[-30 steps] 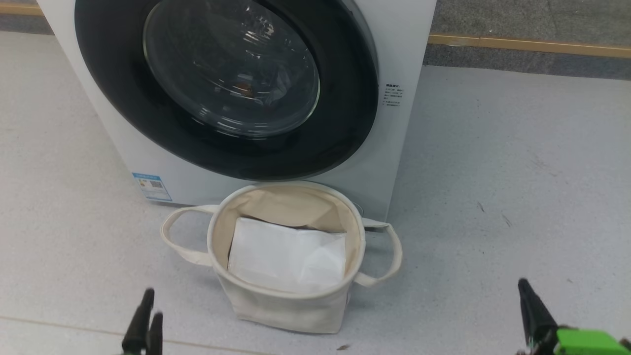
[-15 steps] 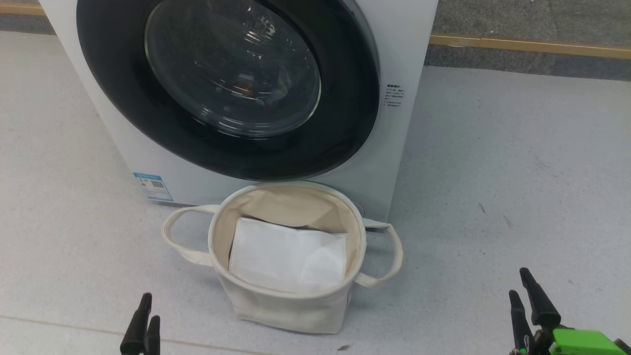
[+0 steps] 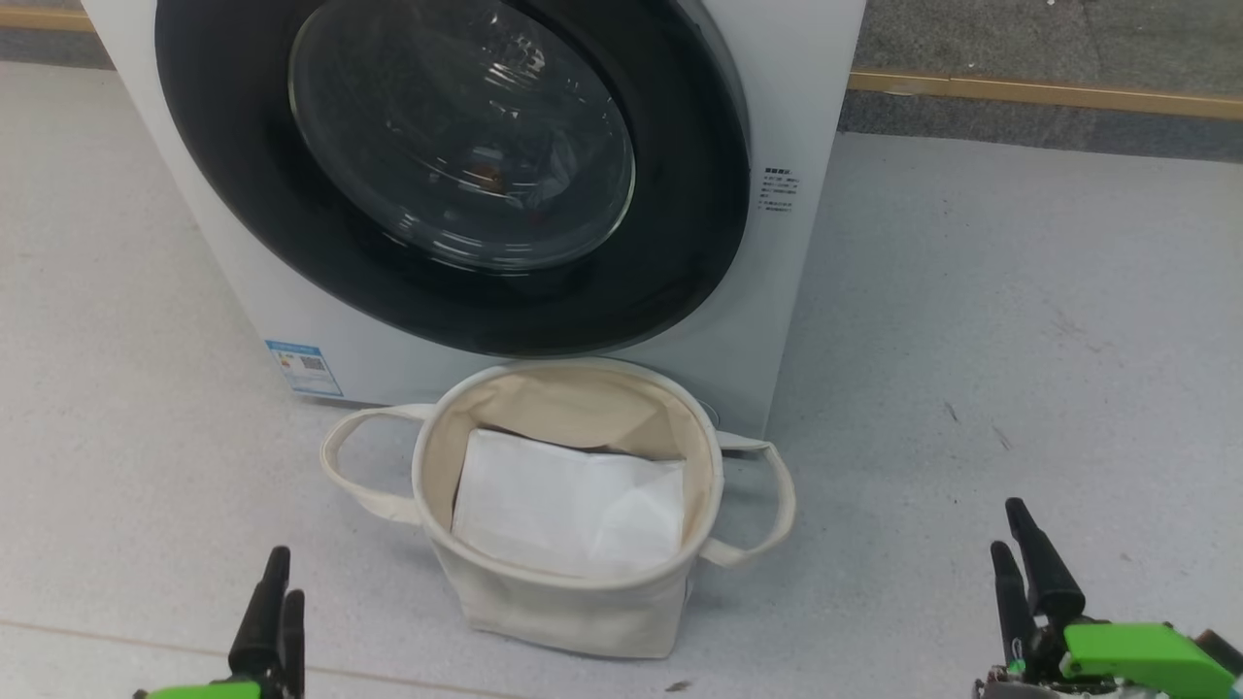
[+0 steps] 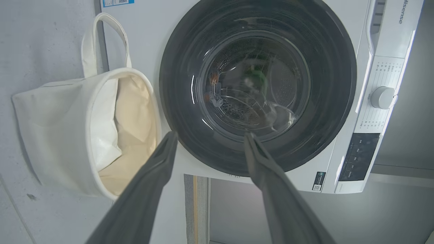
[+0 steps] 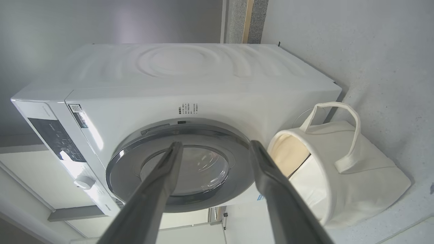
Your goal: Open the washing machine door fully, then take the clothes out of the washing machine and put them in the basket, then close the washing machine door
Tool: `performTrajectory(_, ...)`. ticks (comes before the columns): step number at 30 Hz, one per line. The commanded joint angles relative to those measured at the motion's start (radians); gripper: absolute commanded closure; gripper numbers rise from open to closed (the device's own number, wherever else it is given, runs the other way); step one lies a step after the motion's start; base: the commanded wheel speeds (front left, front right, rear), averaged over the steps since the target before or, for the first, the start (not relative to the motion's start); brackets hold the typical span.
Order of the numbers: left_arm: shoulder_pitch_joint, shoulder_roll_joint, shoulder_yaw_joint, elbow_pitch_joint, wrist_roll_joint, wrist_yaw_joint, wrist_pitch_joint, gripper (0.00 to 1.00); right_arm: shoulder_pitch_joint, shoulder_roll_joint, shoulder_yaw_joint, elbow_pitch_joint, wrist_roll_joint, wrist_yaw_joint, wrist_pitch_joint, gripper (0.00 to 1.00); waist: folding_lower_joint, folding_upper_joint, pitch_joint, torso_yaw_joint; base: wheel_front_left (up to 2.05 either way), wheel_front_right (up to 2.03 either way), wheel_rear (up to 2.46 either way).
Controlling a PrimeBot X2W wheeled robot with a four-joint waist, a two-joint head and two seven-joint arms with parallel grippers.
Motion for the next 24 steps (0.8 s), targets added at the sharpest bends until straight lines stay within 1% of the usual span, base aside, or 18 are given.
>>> performTrajectory(1, -0.041, 0.024, 0.004, -0.046, 0.023, 0.002, -0.011, 0.00, -0.054, -0.019, 0.014, -0.042, -0.029, 0.000, -0.013, 0.00, -0.0001, 0.0000, -0.001, 0.000, 0.00, 0.00, 0.00)
performTrajectory(12, -0.039, 0.079, -0.048, -0.085, 0.189, 0.016, -0.065, 0.00, -0.065, -0.016, 0.043, -0.063, -0.273, 0.000, -0.045, 0.00, -0.0001, 0.0000, -0.005, 0.005, 0.00, 0.00, 0.00)
performTrajectory(17, -0.041, 0.114, -0.079, -0.095, 0.309, 0.035, -0.091, 0.00, -0.068, -0.013, 0.049, -0.074, -0.372, 0.000, -0.058, 0.00, -0.0001, 0.0000, -0.007, 0.008, 0.00, 0.00, 0.00)
performTrajectory(18, -0.041, 0.114, -0.079, -0.095, 0.309, 0.035, -0.091, 0.00, -0.068, -0.013, 0.049, -0.074, -0.372, 0.000, -0.058, 0.00, -0.0001, 0.0000, -0.007, 0.008, 0.00, 0.00, 0.00)
performTrajectory(24, -0.040, 0.143, -0.108, -0.100, 0.445, 0.062, -0.114, 0.00, -0.068, -0.011, 0.052, -0.079, -0.543, 0.000, -0.076, 0.00, -0.0001, 0.0000, -0.010, 0.010, 0.00, 0.00, 0.00)
